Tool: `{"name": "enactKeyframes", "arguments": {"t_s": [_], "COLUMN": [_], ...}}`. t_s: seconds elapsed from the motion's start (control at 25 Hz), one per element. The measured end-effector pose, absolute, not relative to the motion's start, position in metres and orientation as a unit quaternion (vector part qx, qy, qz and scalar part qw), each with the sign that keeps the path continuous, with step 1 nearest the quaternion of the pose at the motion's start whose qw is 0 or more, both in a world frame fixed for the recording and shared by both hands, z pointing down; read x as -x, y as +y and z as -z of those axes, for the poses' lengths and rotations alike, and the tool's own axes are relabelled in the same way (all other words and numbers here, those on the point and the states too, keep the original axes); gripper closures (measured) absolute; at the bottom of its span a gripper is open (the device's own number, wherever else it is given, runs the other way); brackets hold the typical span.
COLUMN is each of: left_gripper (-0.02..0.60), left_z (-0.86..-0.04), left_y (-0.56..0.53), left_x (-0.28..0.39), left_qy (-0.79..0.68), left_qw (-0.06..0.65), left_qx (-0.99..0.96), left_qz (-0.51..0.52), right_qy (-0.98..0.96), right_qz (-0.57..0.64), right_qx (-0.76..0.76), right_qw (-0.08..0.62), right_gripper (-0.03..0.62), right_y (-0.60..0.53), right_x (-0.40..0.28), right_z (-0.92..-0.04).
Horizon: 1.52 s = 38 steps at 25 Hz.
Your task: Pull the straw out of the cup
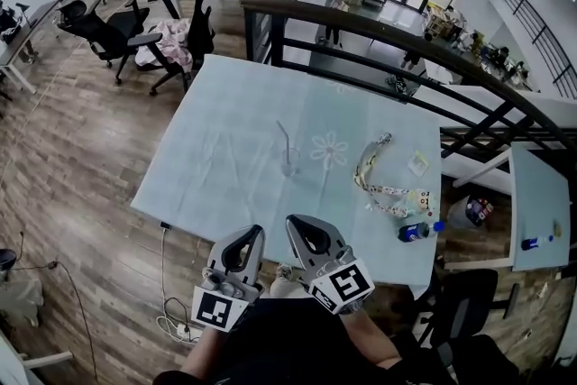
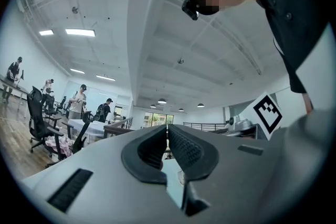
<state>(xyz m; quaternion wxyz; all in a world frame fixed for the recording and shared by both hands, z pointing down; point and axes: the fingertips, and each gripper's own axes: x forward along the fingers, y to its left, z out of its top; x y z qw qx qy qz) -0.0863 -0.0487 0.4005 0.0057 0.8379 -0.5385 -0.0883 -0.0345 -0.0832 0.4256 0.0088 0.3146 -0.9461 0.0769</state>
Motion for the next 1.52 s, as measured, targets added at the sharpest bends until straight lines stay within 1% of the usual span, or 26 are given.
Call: {"name": "enactKeyframes", "arguments": {"t_s": [0.4,0.88,1.52], "left_gripper": [0.561,0.561,0.561], "left_z": [-0.411,-0.424,-0.418], "left_y": [-0.084,-0.155,-0.226], "left_x": [0.088,0.107,0.109], "left_qy": [-0.523,-0.458,-0.404], "left_qw": [0.022,0.051,0.059], "left_qx": [-0.848,-0.886,-0.91], "left_qz": [0.084,0.06,0.07], "right_qy": [-0.939,-0.902,-0.865], "right_qz": [-0.088,-0.101,-0.14], "right_qx": [-0.33,-0.415,-0.464], "right_qw": [0.033,0.069,0.127], "right_gripper": [0.585,0.585,0.585], "right_y": [-0.111,-0.172,-0.252], "right_x": [0.036,0.047,0.046], "right_z": [-0.441,-0.454,-0.517]}}
